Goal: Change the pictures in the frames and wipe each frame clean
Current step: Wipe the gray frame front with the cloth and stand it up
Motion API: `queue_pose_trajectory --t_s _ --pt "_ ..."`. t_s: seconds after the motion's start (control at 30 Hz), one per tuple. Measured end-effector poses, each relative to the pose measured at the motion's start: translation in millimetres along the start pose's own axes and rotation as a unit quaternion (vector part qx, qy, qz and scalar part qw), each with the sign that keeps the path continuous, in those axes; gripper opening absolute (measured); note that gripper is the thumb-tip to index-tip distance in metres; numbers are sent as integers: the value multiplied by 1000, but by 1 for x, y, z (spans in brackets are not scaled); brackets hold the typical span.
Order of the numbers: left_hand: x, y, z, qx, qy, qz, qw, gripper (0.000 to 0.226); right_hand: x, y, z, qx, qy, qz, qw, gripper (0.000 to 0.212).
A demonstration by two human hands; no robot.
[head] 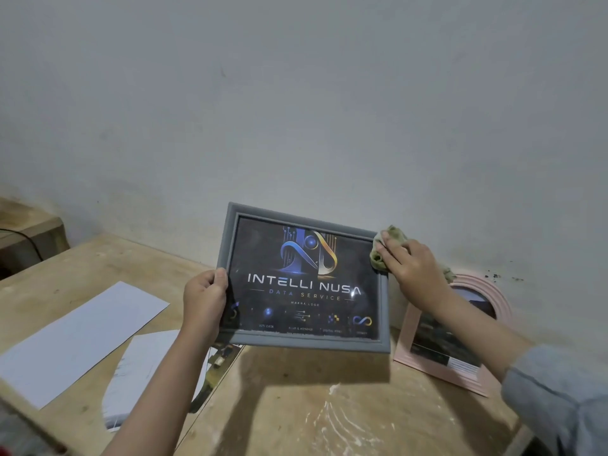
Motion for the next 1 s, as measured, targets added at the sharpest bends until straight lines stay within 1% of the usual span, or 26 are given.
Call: queue_pose_trajectory --t_s 0.07,0.1,0.23,0.37,0.4,0.47,0.53,0.63,0.7,0.73,0.77,0.8,0.83,0.87,1.0 --pt "3 -1 -2 8 -17 7 1000 36 8 3 -6 -6 -16 13 1000 44" --pt "5 -2 -3 11 -24 11 1000 36 13 3 -10 -10 -20 18 1000 43" --pt "6 -3 -3 3 -17 16 1000 36 37 0 -26 -54 -15 10 998 50" --pt "7 -3 -3 -1 -17 23 1000 33 63 -4 -42 -118 0 -18 993 48" --pt "6 -3 -3 1 -20 28 999 32 69 -6 -46 -131 3 -36 991 51" --pt "7 -2 -1 2 -23 38 999 29 79 -8 -53 -162 17 -80 983 66" --pt "5 -1 0 6 -28 49 998 31 88 -11 -60 -199 51 -123 971 75" --pt "3 1 4 9 -23 57 998 33 96 -20 -72 -276 95 -200 935 70" --pt "2 2 5 5 -20 58 998 35 95 -31 -72 -361 132 -258 886 54" --pt "1 2 4 -2 -18 61 998 35 91 -37 -69 -399 144 -286 859 51" --pt "2 2 4 -4 -23 64 998 35 86 -42 -64 -433 166 -322 826 54" --pt "2 3 2 0 -34 64 997 36 80 -45 -60 -450 192 -338 804 59" --pt "3 4 0 9 -52 64 997 35 71 -49 -56 -466 220 -330 791 60" --pt "4 6 -1 22 -67 68 995 34 58 -55 -52 -483 237 -305 785 59" --pt "3 13 2 60 -119 105 986 27 -2 -76 -51 -515 250 -202 795 45"
Point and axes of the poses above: each hand's wrist, its own x-axis away from the middle knuckle, its own y-axis out of the palm, z = x × y, the point moved 1 cm from there along -x, towards the middle knuckle, and after that the axes turned 4 degrees about y, right-handed, at the moved point
